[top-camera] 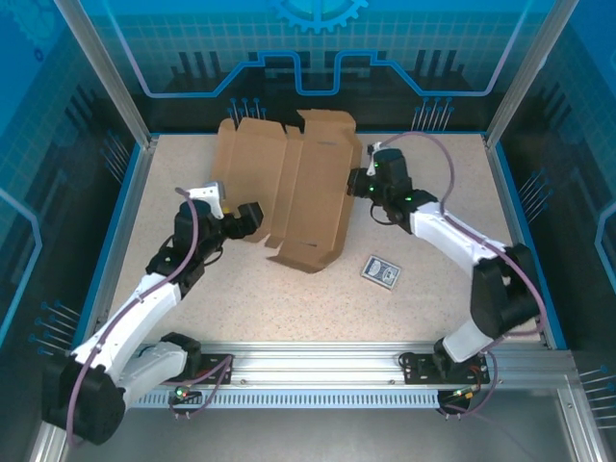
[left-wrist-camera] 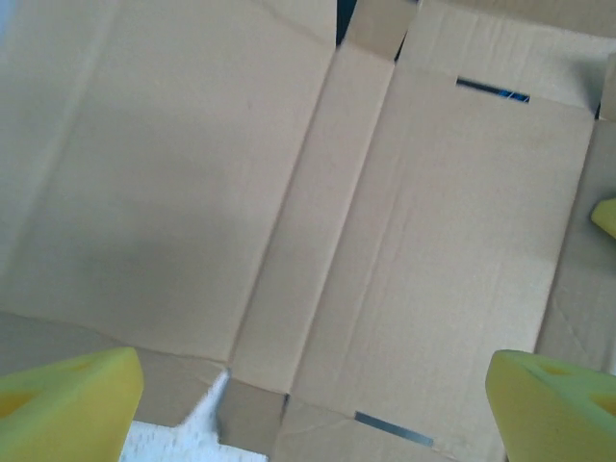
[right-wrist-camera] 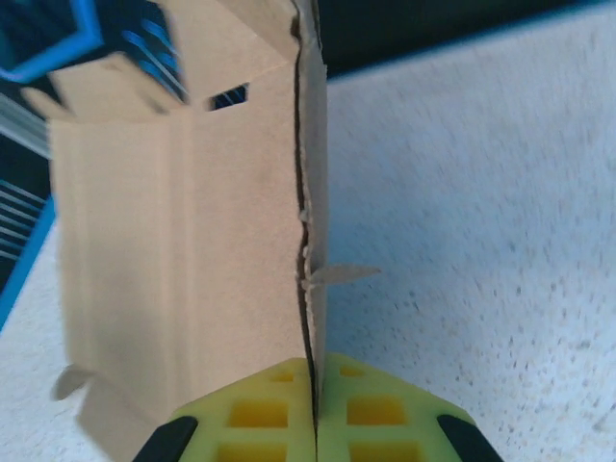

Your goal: Fold the paper box

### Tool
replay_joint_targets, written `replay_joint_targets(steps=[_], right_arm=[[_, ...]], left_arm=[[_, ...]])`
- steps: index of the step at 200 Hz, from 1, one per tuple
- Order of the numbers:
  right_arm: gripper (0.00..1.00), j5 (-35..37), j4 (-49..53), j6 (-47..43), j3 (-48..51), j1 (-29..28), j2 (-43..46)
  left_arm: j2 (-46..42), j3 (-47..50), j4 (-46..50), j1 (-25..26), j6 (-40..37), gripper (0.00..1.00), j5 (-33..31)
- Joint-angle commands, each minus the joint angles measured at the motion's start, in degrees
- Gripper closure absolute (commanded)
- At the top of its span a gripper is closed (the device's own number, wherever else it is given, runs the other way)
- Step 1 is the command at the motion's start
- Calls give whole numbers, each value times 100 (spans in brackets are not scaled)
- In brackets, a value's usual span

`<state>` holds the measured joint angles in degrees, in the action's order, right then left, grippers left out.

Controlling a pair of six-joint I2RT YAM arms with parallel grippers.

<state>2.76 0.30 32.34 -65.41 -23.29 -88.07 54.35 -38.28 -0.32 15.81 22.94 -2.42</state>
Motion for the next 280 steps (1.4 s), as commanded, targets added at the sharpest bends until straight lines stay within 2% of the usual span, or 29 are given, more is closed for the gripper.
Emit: replay_joint_targets(steps=[1,19,48,75,95,113,145,186,211,280], right_arm=[[100,-758,-193,-1063,43,217,541],[100,-1301,105,-1617,-201,315,856],[100,-1960,601,-2434,-667,351,1191],[100,-2467,1237,-3157,-1171,351,1292],[100,-2814,1702,-3566,-1567,351,1231],[100,-3113,2106,-3852,-1919,351,1138],[100,-3444,2620,-4242,-2317,352,978],[100,-3732,3168,-4793,-2634,283,846],[100,-3826,3388,-5076,-2755,259,818],[100,-4010,3787,-5997,-2951,210,706]], left_arm=[[-253,-379,-638,9,-584,7,-60],[-128,-914,-561,9,-1339,8,378],[242,-2132,287,9,-2625,10,856],[531,-3053,673,9,-3893,11,1443],[908,-4007,1492,12,-4795,10,1846],[1243,-4833,2236,9,-5359,10,1944],[1605,-5572,3064,9,-6294,7,2034],[1947,-6057,3336,9,-6652,7,2023],[2132,-6293,3562,9,-6722,11,2289],[2845,-7311,4896,1,-6957,50,2757]])
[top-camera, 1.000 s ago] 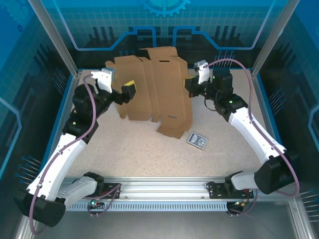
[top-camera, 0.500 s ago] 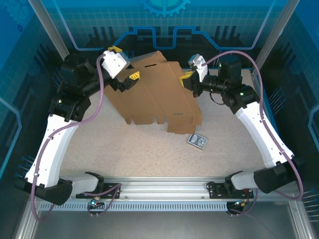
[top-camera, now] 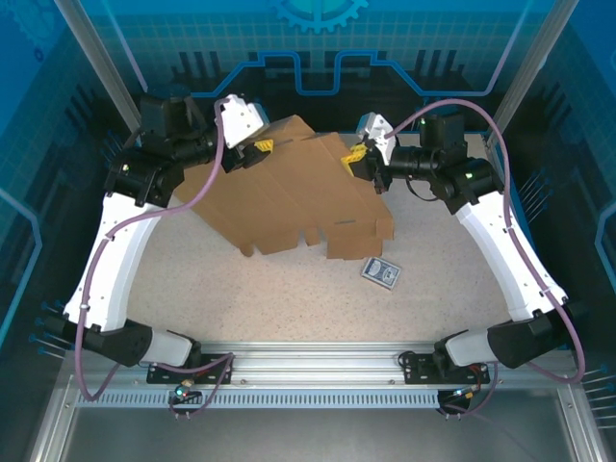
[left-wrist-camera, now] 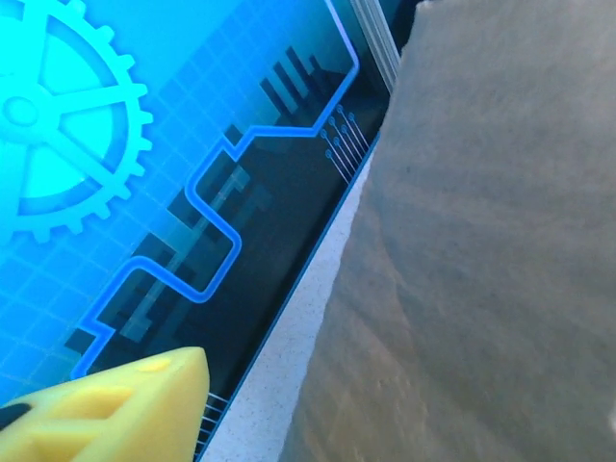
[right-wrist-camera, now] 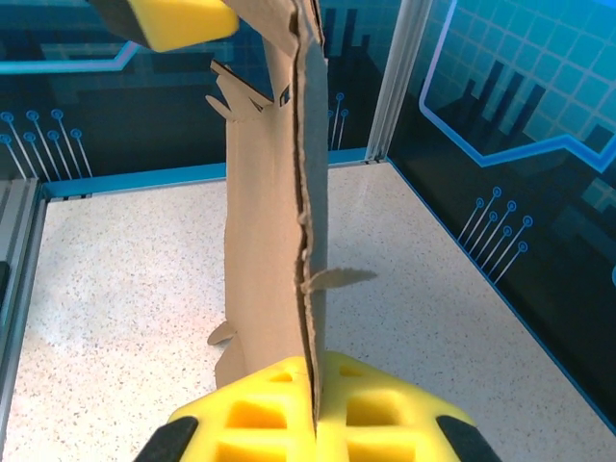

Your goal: Fold the paper box

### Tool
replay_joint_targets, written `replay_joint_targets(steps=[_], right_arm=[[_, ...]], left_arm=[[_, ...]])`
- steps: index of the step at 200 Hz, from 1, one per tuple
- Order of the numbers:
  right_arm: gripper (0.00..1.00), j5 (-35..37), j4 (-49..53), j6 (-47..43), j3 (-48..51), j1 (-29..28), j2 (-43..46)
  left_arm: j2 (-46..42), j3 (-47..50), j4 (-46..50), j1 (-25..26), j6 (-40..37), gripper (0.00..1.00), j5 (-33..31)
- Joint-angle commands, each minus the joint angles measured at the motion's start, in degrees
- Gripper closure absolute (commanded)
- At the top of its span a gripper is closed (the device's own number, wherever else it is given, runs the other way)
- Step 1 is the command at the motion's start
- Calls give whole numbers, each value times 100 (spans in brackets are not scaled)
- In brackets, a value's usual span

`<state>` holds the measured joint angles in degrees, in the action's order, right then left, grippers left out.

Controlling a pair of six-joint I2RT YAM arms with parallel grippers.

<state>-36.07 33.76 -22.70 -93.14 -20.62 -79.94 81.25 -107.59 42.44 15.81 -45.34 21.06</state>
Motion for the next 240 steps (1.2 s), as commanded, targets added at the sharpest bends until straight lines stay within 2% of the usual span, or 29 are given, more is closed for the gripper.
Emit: replay_joint_targets(steps=[1,23,54,76,102,130,166,200,240], right_arm=[[100,-123,444,-496,-178,-57,-104],[100,-150,366,-518,-215,-63,-138],[100,291,142,-384,-229,-79,-162],[100,595,-53,-230,-234,-98,-162],[99,766,-155,-215,-267,-144,-150],[82,887,-227,-376,-149,-78,5],[60,274,-313,-531,14,238,147],[53,-477,-307,-521,6,524,147],[48,-524,-279,-573,-22,644,294]], left_arm=[[163,-396,632,1,-126,50,418],[338,-688,966,-8,-125,66,606],[337,-772,1074,-30,-133,81,693],[262,-737,1001,-115,-44,100,884],[190,-711,877,-320,74,100,1141],[62,-699,793,-714,324,100,1666],[-116,-556,901,-1137,495,100,2597],[-113,-473,793,-1355,767,100,2848],[-57,-334,623,-1445,952,100,3017]])
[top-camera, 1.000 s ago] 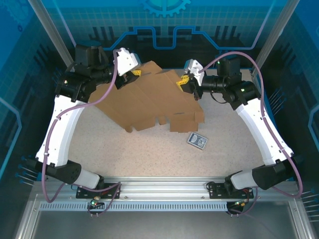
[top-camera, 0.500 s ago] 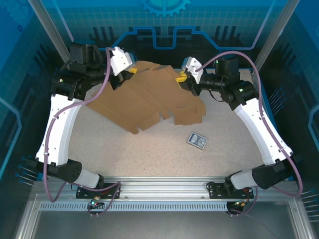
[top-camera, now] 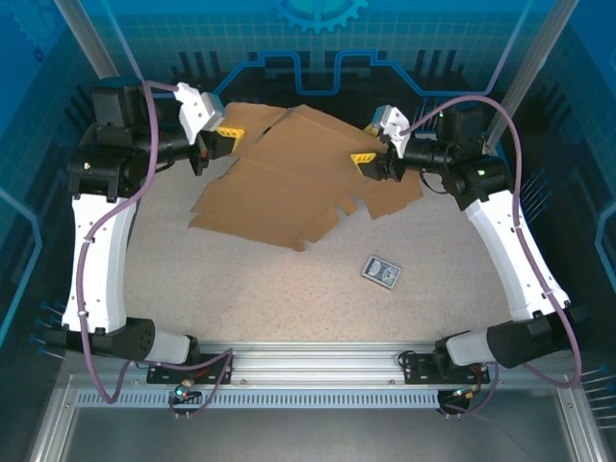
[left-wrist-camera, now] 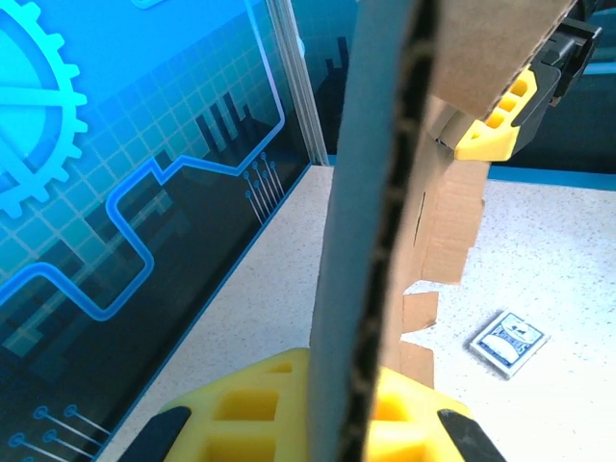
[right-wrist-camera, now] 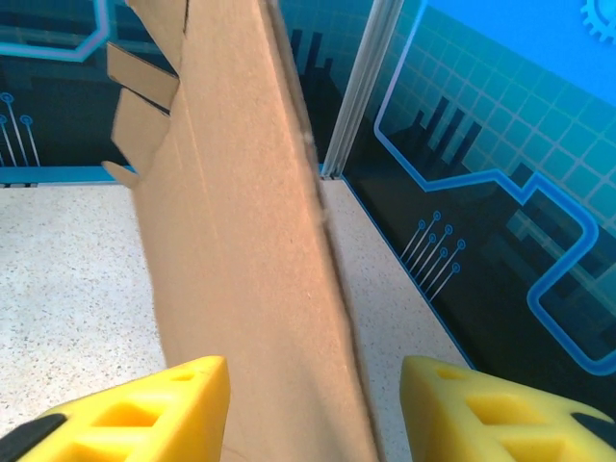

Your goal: Fold the paper box

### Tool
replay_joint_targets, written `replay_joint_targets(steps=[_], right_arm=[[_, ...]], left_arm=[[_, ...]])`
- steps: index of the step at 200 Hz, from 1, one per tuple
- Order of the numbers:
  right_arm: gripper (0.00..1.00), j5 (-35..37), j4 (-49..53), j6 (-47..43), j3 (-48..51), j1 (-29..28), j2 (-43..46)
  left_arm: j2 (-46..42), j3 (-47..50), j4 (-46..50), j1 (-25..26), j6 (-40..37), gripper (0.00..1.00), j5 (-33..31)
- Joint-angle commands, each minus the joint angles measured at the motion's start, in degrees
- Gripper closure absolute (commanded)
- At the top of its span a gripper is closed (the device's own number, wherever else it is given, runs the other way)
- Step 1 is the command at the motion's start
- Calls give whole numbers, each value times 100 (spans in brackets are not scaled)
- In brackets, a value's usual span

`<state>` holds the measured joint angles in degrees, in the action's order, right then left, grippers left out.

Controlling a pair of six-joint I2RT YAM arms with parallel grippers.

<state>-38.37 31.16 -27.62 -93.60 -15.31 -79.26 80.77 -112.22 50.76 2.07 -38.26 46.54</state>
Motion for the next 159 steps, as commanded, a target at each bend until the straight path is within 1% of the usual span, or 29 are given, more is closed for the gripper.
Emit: replay_joint_targets(steps=[1,34,57,65,83,105,117,127,159], right_arm=[[48,-294,-20,-84,21,119,236],[46,-304,-71,-68,-22,313,346],[48,-358,-91,-34,-91,339,322],[50,-400,-83,-18,-126,330,290],[59,-393,-81,-7,-190,299,234],[70,-263,-136,-15,-223,209,236],[73,-114,-144,-41,-251,138,236],[73,27,-176,-60,-246,82,251],[69,206,-229,-7,-321,39,195]], left_arm=[[-9,134,-213,-68,247,100,473],[9,175,-277,-75,302,100,512],[16,201,-337,-75,354,100,565],[17,216,-363,-75,378,100,566],[26,236,-391,-75,420,100,584],[53,246,-392,-75,460,100,584],[61,245,-398,-75,498,100,582],[70,254,-409,-75,537,100,584],[88,281,-414,-75,582,100,588]])
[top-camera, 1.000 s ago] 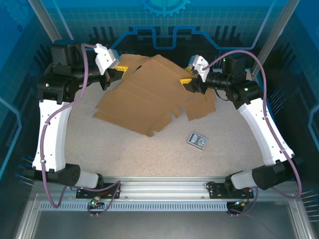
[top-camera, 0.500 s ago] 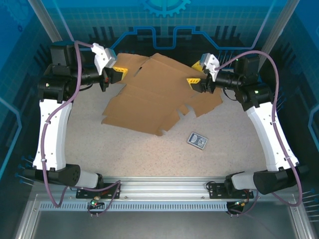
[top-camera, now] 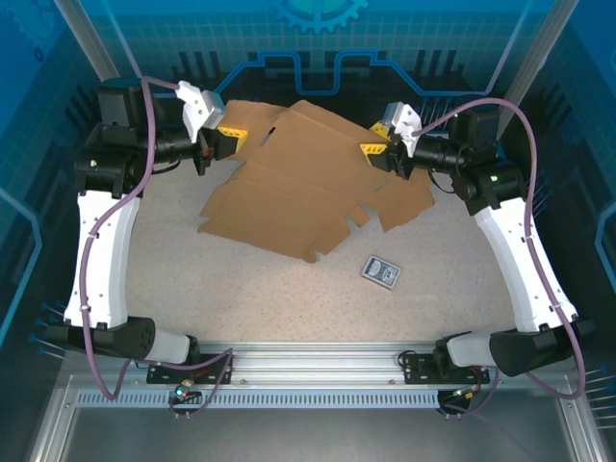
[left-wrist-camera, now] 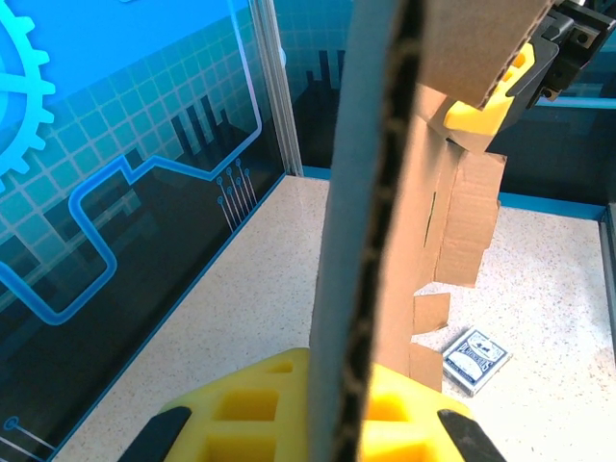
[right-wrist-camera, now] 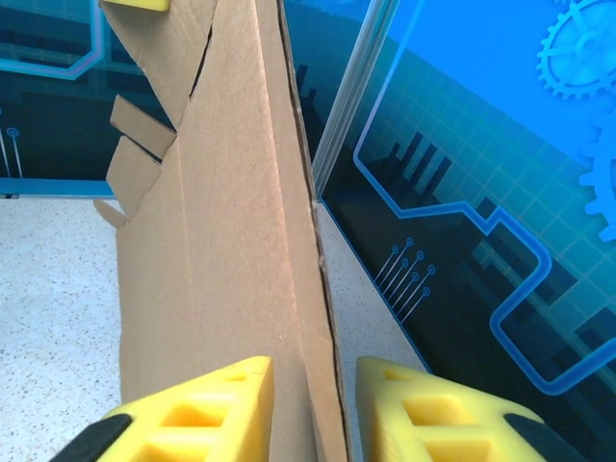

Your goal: Fold the paper box

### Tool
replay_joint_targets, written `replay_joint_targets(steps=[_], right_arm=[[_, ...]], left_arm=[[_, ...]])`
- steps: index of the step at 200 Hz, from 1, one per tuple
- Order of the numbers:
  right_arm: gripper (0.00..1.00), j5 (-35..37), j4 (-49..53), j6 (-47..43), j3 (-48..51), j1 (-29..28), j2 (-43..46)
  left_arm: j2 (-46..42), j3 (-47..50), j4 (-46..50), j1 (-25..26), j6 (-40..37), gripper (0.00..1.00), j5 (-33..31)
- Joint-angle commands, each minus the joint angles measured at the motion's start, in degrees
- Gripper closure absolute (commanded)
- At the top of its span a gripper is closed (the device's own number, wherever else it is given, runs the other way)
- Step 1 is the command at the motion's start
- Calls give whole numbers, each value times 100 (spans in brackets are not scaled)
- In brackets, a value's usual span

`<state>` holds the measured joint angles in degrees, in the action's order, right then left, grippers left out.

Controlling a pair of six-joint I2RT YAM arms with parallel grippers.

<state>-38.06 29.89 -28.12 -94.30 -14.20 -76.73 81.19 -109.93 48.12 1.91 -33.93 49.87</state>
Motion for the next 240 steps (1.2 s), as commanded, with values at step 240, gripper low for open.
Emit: replay_joint_targets(steps=[240], right_arm=[[93,5930,-3566,-2413,2297,-2334,414]], left_arm=[[-91,341,-986,-59,3742,100,-192]])
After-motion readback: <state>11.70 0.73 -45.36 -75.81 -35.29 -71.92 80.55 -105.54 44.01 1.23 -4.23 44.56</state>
